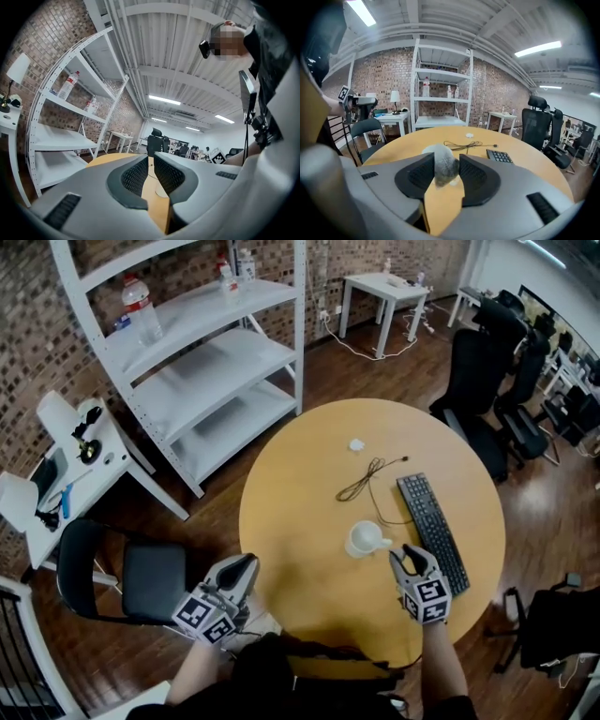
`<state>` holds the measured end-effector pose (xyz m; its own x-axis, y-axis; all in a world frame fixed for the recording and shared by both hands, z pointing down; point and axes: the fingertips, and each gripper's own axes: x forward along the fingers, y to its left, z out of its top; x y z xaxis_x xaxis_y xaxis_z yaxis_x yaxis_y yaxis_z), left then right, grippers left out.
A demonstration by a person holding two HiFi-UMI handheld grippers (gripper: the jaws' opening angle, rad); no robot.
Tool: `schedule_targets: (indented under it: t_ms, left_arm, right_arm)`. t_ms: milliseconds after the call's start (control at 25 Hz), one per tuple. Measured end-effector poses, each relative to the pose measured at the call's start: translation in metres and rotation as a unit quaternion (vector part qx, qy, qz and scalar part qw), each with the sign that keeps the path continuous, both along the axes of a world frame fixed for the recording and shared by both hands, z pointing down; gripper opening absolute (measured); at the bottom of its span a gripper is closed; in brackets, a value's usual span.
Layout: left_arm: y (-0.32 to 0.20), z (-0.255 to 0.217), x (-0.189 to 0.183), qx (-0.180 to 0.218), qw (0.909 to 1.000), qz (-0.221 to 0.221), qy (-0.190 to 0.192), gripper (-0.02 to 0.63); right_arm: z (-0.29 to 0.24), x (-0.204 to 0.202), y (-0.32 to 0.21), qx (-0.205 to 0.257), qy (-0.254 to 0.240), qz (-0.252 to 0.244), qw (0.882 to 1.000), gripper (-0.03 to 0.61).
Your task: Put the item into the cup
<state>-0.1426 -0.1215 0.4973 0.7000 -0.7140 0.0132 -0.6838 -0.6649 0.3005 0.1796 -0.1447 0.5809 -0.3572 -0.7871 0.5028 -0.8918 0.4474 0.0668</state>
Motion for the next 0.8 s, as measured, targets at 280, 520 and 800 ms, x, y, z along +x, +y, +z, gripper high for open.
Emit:
schedule_targets:
  t_ms: [280, 520, 800]
  left_arm:
    - [-0.003, -0.009, -0.016, 0.022, 0.9996, -0.019, 0.004, 0.032]
    - [0.006, 0.005, -0.048, 0.006, 0.9985, -0.055, 0.004, 0.032]
    - [0.009, 0.01, -0.07, 0.0, 0.997, -0.078, -0.001, 0.032]
  right_arm:
    - [-0.041, -0.029, -0.044, 0.049, -0.018, -0.025, 0.998, 0.141]
    - [-0.04, -0.049, -0.064, 0.046, -0.03, -0.032, 0.998, 0.143]
    - [0.0, -0.053, -0.072, -0.01, -0.04, -0.027, 0.999, 0.221]
